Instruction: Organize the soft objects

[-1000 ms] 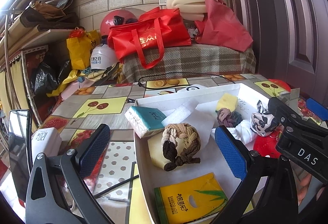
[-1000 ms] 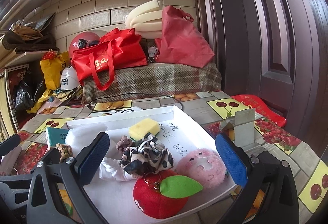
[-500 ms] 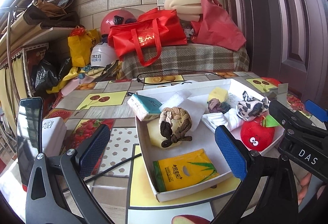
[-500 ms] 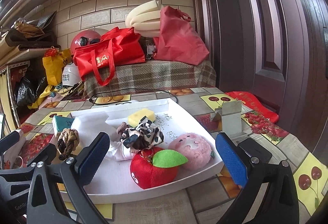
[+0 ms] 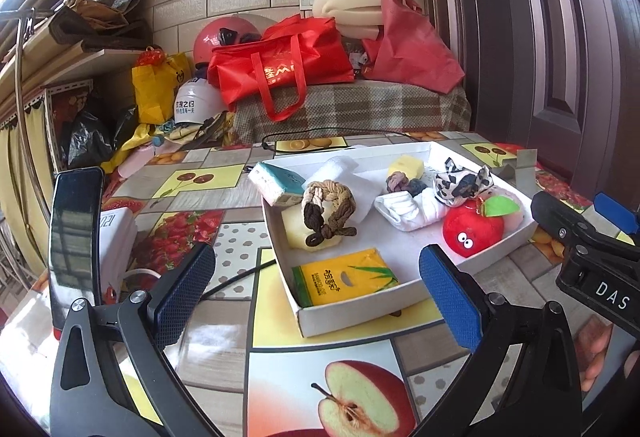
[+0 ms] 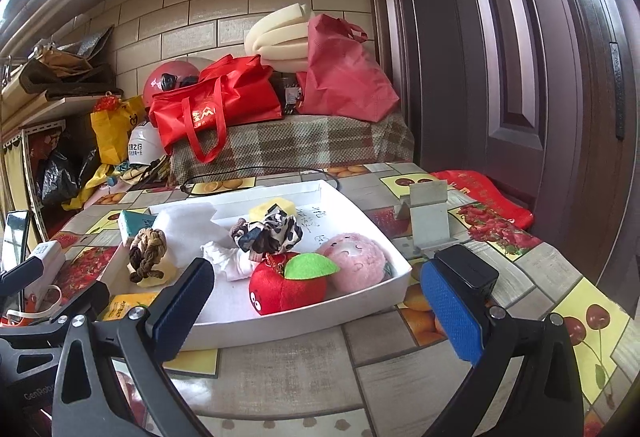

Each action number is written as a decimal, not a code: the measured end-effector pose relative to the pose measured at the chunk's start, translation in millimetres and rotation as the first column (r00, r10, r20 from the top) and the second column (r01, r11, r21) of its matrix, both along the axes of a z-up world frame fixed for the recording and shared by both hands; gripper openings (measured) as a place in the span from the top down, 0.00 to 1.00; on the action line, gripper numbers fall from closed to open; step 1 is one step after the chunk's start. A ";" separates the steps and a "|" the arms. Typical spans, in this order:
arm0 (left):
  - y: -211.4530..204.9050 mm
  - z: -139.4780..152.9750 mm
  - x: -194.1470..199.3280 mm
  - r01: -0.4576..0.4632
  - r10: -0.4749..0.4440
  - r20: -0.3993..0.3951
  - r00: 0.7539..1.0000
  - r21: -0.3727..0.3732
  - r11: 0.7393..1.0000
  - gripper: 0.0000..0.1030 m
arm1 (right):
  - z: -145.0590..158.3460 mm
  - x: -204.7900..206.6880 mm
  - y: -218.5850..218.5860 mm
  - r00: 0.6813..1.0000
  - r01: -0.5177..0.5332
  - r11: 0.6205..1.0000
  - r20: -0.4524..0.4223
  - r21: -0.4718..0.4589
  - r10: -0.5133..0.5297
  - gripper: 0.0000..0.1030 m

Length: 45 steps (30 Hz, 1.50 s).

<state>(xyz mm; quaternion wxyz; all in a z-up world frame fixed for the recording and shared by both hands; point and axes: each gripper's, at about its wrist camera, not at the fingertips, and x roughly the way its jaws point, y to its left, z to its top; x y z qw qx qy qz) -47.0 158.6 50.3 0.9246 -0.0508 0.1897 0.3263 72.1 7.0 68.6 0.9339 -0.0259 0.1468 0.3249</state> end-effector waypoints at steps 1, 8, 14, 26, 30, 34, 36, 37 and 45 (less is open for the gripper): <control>-3.3 -0.4 -2.7 0.004 -0.004 -0.006 1.000 0.001 1.000 0.00 | -0.3 -2.4 -3.5 1.000 -0.002 1.000 -0.001 -0.001 0.002 0.00; -28.9 -6.5 -21.8 0.039 -0.044 -0.065 0.997 -0.068 0.997 0.00 | -5.1 -20.1 -31.3 0.998 -0.040 0.999 -0.053 -0.029 0.039 0.00; -43.9 1.8 -41.7 -0.035 0.022 -0.111 0.994 -0.112 0.993 0.00 | -7.7 -43.1 -63.7 0.994 -0.081 0.997 -0.078 -0.018 0.079 0.00; -90.2 51.5 -81.0 -0.037 0.035 -0.096 0.995 -0.015 0.999 0.00 | 39.8 -109.0 -117.0 0.996 -0.034 0.995 0.087 0.091 0.026 0.00; -92.3 63.6 -87.8 -0.039 0.036 -0.091 0.995 -0.042 0.998 0.00 | 62.1 -109.6 -126.4 0.997 -0.038 0.994 0.068 0.101 0.031 0.00; -89.9 69.7 -91.8 -0.026 0.018 -0.092 0.996 -0.089 0.996 0.00 | 73.0 -105.4 -140.9 0.999 -0.043 0.988 0.007 0.149 0.042 0.00; -88.6 70.2 -92.6 -0.037 0.028 -0.092 0.995 -0.095 0.995 0.00 | 74.4 -103.6 -146.2 0.999 -0.033 0.987 -0.026 0.158 0.037 0.00; -88.5 70.2 -92.1 -0.045 0.037 -0.095 0.995 -0.090 0.995 0.00 | 74.4 -102.6 -148.3 0.999 -0.030 0.986 -0.037 0.162 0.036 0.00; -91.1 69.7 -92.8 -0.050 0.043 -0.098 0.994 -0.072 0.996 0.00 | 72.5 -101.0 -155.5 0.998 -0.006 0.985 -0.053 0.172 0.016 0.00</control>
